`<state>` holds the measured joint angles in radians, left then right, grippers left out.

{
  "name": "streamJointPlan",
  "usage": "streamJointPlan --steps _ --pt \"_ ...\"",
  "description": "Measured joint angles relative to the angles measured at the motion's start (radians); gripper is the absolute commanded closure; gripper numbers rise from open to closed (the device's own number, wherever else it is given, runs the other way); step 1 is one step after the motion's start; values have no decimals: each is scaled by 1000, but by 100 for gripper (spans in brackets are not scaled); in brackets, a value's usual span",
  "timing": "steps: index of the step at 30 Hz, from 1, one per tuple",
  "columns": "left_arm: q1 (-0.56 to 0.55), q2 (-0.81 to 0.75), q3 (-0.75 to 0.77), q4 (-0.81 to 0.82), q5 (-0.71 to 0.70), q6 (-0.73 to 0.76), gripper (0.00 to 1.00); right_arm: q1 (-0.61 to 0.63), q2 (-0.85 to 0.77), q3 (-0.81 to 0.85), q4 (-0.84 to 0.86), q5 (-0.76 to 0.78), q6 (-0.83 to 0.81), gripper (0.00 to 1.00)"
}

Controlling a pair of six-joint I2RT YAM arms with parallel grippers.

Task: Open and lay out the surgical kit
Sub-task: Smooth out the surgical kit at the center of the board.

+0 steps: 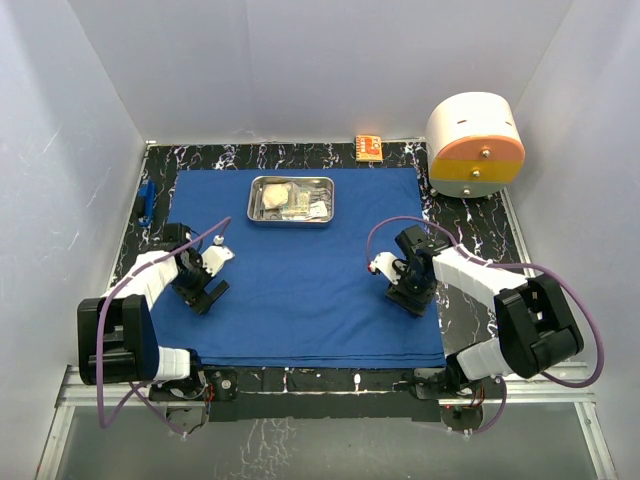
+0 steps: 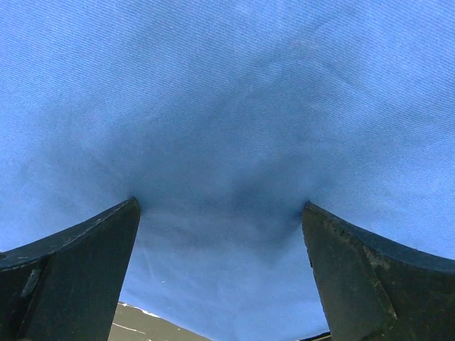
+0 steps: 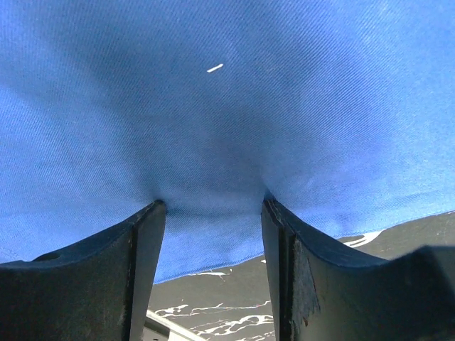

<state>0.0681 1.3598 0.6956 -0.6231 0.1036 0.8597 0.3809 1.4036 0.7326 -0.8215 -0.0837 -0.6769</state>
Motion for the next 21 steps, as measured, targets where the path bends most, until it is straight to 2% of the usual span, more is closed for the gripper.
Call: streamJointPlan --steps 12,21 --pt "0 -39 -28 -27 -34 -21 4 1 0 2 -37 31 45 45" --pt "0 -42 14 -216 -60 28 6 -3 5 48 -196 31 -5 46"
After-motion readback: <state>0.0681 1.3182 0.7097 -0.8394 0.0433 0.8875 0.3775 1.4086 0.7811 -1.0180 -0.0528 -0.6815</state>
